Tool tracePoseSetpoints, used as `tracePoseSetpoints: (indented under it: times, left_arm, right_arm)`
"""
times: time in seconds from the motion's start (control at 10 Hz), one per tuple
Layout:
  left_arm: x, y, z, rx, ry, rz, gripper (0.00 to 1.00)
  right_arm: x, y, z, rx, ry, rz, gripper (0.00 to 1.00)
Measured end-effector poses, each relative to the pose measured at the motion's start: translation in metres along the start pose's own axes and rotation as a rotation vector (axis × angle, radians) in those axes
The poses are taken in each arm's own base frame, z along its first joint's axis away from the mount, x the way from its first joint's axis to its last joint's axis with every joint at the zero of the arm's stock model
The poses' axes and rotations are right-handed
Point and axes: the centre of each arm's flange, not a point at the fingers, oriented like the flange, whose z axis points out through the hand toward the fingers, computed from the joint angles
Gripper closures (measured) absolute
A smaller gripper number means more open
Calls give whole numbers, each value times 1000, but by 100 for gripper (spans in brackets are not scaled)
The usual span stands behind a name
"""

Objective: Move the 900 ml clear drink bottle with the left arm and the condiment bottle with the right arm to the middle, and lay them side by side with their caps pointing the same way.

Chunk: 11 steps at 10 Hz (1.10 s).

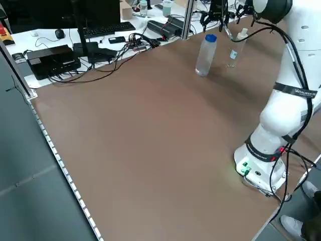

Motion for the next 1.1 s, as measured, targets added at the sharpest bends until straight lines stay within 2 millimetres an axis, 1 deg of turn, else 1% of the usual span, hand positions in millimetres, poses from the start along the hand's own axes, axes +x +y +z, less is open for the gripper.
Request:
tracePoseSetpoints:
  times: [0.1,0.2,0.4,0.5,0.6,0.7,0.9,1.0,1.1]
  left_arm:
    - [4,11,12,-9,-6,-14,0]
    - [7,19,20,-16,-5,-21,0]
    - [9,16,23,-17,-5,-28,0]
    - [9,12,23,-15,-4,-32,0]
    - [9,7,23,-11,-4,-34,0]
    - [9,5,23,-7,-3,-33,0]
    - [9,4,23,-6,-4,-28,0]
    - [10,4,25,-7,-7,-28,0]
    - [10,3,28,-8,-11,-29,0]
  right_arm:
    - [2,5,-12,-6,-1,-71,4]
    - [3,10,-28,0,1,-133,4]
    - [2,21,-58,0,54,-292,4]
    - [-2,23,-64,-10,82,-382,4]
    - [-11,23,-64,-20,97,-479,4]
    - [-24,22,-61,-35,110,-578,4]
    - [-50,18,-54,-71,138,-802,4]
    - [-60,17,-53,-82,154,-930,4]
    - [-64,15,-52,-88,167,-1048,4]
